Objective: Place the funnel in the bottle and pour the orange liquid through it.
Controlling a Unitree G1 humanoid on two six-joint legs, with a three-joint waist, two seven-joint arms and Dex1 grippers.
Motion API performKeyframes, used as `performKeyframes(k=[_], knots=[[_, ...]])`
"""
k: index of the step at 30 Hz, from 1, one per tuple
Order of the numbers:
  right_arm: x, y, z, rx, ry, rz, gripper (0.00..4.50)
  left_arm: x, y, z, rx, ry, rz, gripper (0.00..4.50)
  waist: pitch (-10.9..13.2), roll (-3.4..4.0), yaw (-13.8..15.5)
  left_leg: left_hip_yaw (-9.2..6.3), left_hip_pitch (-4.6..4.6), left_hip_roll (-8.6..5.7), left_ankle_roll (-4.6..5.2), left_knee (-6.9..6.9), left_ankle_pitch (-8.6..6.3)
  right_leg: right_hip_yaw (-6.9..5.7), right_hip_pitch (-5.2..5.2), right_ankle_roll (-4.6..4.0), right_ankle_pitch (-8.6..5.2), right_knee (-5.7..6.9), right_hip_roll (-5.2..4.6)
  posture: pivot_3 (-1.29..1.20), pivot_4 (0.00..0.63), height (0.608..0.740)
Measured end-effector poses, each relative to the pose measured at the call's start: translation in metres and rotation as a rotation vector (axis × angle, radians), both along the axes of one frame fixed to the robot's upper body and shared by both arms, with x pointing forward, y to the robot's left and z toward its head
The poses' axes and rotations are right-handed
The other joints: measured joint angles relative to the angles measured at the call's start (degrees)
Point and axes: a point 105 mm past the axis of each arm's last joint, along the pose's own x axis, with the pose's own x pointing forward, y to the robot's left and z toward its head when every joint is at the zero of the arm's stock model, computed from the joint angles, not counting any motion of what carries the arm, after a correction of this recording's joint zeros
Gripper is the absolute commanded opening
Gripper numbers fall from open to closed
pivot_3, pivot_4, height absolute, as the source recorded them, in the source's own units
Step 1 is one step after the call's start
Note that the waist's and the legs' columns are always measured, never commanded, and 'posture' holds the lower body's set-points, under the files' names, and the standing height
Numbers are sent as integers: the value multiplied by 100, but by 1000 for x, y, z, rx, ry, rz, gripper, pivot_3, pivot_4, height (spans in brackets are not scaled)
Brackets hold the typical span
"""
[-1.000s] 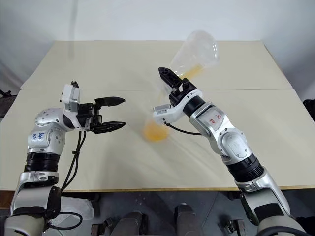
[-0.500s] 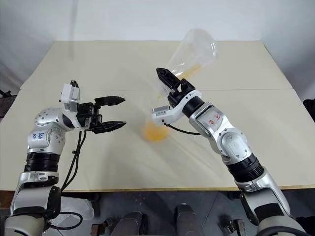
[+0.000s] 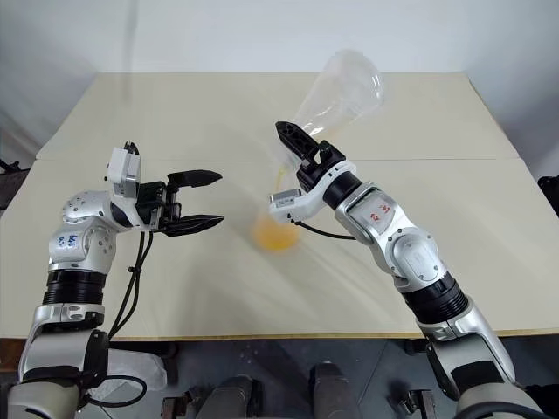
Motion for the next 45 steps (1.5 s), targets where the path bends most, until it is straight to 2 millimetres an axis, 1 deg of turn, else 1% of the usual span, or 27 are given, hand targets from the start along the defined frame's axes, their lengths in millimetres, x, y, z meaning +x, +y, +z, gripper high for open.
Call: performKeyframes(k=[9,14,16,19,23,28,31,33,34,39,40,42,43,45], knots=[[-2,1,2,2,-9,7,2458,2,2,-3,-7,17,7,4500,0,0,1,0,0,0,0,0,0,0,0,0,0,0,0,0,150,740],[-2,1,2,4,-8,8,2458,3,1,-1,-9,8,7,4500,0,0,1,0,0,0,0,0,0,0,0,0,0,0,0,0,150,740],[-3,2,3,32,5,18,2458,4,1,0,-9,4,7,4500,0,0,-2,0,0,0,0,0,0,0,0,0,0,0,0,0,150,740],[-3,4,2,113,75,49,2458,5,0,3,-12,-6,5,4500,0,0,-2,0,0,0,0,0,0,-1,0,0,0,0,0,0,150,740],[-2,-3,-6,161,165,44,2458,8,1,5,-18,-7,9,4500,0,-1,1,-1,0,-2,0,2,0,-1,1,0,0,0,-1,0,150,740],[-9,-3,2,208,194,74,2458,11,0,8,-16,-17,2,4500,0,-1,5,-1,0,-1,0,2,0,-1,1,0,0,-1,-1,0,150,740],[-11,-4,5,285,261,90,2458,11,-1,10,-10,-32,-7,4500,0,-1,1,-1,0,-1,0,2,0,-1,2,0,0,1,-1,0,150,740],[-11,-4,5,354,325,98,2458,12,0,8,-10,-25,-9,4500,0,-1,-10,-1,0,1,0,1,0,-2,1,0,0,0,1,0,150,740],[-10,-5,8,419,367,101,2458,12,-1,6,-11,-19,-11,4500,0,-1,-10,-1,0,1,-1,1,1,-2,1,0,0,0,1,0,150,740],[-5,-19,26,716,518,102,2458,12,-2,4,-10,-21,-21,4500,0,-1,3,-6,0,0,-1,4,1,-5,1,0,0,2,-4,0,150,740],[-2,-25,31,796,550,102,2458,12,-2,4,-9,-22,-22,4500,0,-1,5,-8,0,0,-1,4,1,-6,1,0,0,3,-4,0,150,740],[6,-43,40,967,600,78,2458,12,-3,4,-9,-22,-27,4500,-1,0,5,-9,0,-1,-1,4,1,-7,2,0,0,5,-5,0,150,740],[9,-51,42,1032,627,62,2458,11,-3,4,-9,-22,-28,4500,0,0,10,-11,0,-2,-1,4,1,-8,2,0,0,5,-7,0,150,740],[18,-75,42,1206,706,20,2458,11,-3,4,-8,-25,-29,4500,0,0,23,-14,0,-8,1,4,1,-9,3,0,0,6,-12,0,150,740]])
